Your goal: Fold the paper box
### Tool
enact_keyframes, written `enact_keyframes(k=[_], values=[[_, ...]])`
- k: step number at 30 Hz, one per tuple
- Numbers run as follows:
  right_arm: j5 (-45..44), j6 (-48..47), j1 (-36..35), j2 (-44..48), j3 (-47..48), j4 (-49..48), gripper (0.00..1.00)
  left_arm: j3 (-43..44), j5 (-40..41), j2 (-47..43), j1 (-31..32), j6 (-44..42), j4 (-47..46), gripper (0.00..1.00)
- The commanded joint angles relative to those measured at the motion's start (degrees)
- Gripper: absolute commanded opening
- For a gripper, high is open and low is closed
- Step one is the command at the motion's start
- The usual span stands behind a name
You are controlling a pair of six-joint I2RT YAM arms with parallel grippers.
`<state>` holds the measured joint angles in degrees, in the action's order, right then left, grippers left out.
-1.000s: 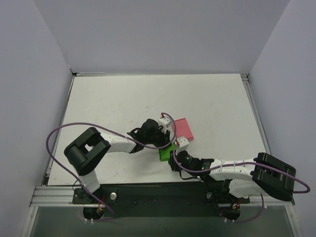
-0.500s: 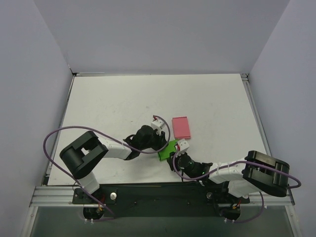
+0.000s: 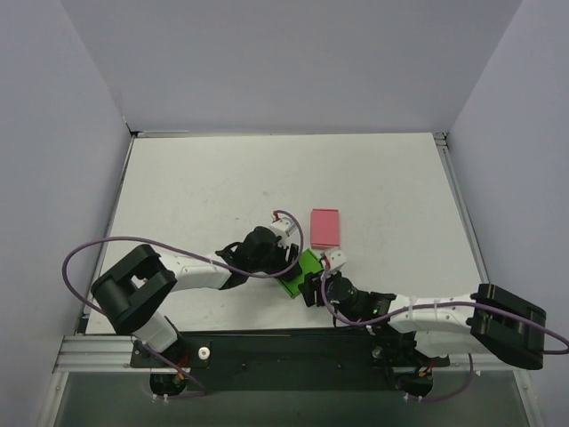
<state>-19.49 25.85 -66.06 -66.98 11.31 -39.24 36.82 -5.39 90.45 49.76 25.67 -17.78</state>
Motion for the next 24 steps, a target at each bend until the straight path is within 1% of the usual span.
enact_keyframes(k=[1, 2, 4, 6, 8, 10, 11, 12, 13, 14, 15, 16, 17, 18, 19, 20, 21, 22, 23, 24], values=[[1.9, -0.5, -0.4, 7.4, 3.8, 6.5, 0.58, 3.7, -1.3, -4.4, -2.1, -1.2, 7.4, 0.72], [2.0, -0.6, -0.4, 10.1, 4.3, 9.0, 0.61, 3.9, -0.9, -5.0, -3.4, -1.4, 7.9, 0.74], [1.9, -2.4, 0.0, 12.6, 5.0, 11.5, 0.68, 3.8, 0.5, -7.2, -4.7, -2.0, 8.5, 0.77], [1.4, -2.6, 1.5, 14.2, 7.3, 14.0, 0.74, 3.4, 2.4, -8.9, -7.2, -2.4, 9.3, 0.78], [4.8, -2.4, 7.9, 13.9, 9.1, 16.9, 0.75, 3.0, 3.6, -11.7, -10.3, -2.6, 10.0, 0.79], [10.0, -1.2, 13.1, 13.2, 10.4, 17.2, 0.75, 2.0, 4.9, -15.3, -12.8, -2.4, 10.1, 0.8], [11.5, -1.1, 17.5, 12.3, 10.7, 17.1, 0.76, 1.6, 4.9, -16.4, -14.1, -2.1, 10.2, 0.81], [12.5, -1.2, 19.7, 11.9, 11.5, 17.2, 0.76, 1.2, 4.9, -17.8, -17.4, -1.9, 10.3, 0.81], [14.8, -1.2, 21.7, 11.5, 12.0, 17.6, 0.77, 0.6, 4.9, -20.1, -18.8, -1.7, 10.7, 0.81], [16.2, -1.2, 25.9, 10.7, 12.3, 17.9, 0.77, 0.4, 4.9, -21.4, -20.6, -1.5, 11.0, 0.82], [16.9, -1.1, 28.1, 10.6, 12.8, 18.1, 0.78, 0.3, 4.9, -22.4, -23.9, -1.2, 11.4, 0.82], [19.0, -0.8, 30.1, 10.4, 13.0, 18.9, 0.79, 0.0, 6.2, -24.7, -25.7, -1.0, 12.3, 0.82], [20.7, -0.7, 34.7, 10.5, 13.3, 19.6, 0.79, -0.1, 6.4, -25.9, -27.2, -0.8, 12.9, 0.82], [21.2, -0.4, 36.8, 10.9, 13.4, 20.1, 0.79, -0.1, 6.6, -27.0, -28.7, -0.4, 13.6, 0.82], [21.4, -0.1, 38.9, 11.4, 13.8, 22.1, 0.8, 0.2, 7.7, -29.3, -31.5, -0.3, 15.7, 0.83], [21.7, 0.0, 40.6, 13.2, 13.9, 23.1, 0.8, 0.4, 8.5, -30.6, -32.3, -0.3, 16.8, 0.83], [21.6, 0.1, 44.0, 14.2, 14.2, 24.1, 0.81, 0.7, 9.5, -31.8, -32.9, -0.8, 17.7, 0.84], [21.4, 0.1, 45.2, 15.3, 14.5, 26.6, 0.81, 1.1, 10.9, -34.1, -33.0, -1.2, 21.2, 0.84], [20.5, 0.1, 46.3, 17.8, 15.0, 27.8, 0.81, 1.9, 12.0, -35.3, -33.0, -1.5, 22.3, 0.85], [20.0, -0.4, 48.5, 19.1, 15.2, 29.0, 0.81, 2.2, 12.8, -36.6, -33.0, -1.5, 23.3, 0.87]])
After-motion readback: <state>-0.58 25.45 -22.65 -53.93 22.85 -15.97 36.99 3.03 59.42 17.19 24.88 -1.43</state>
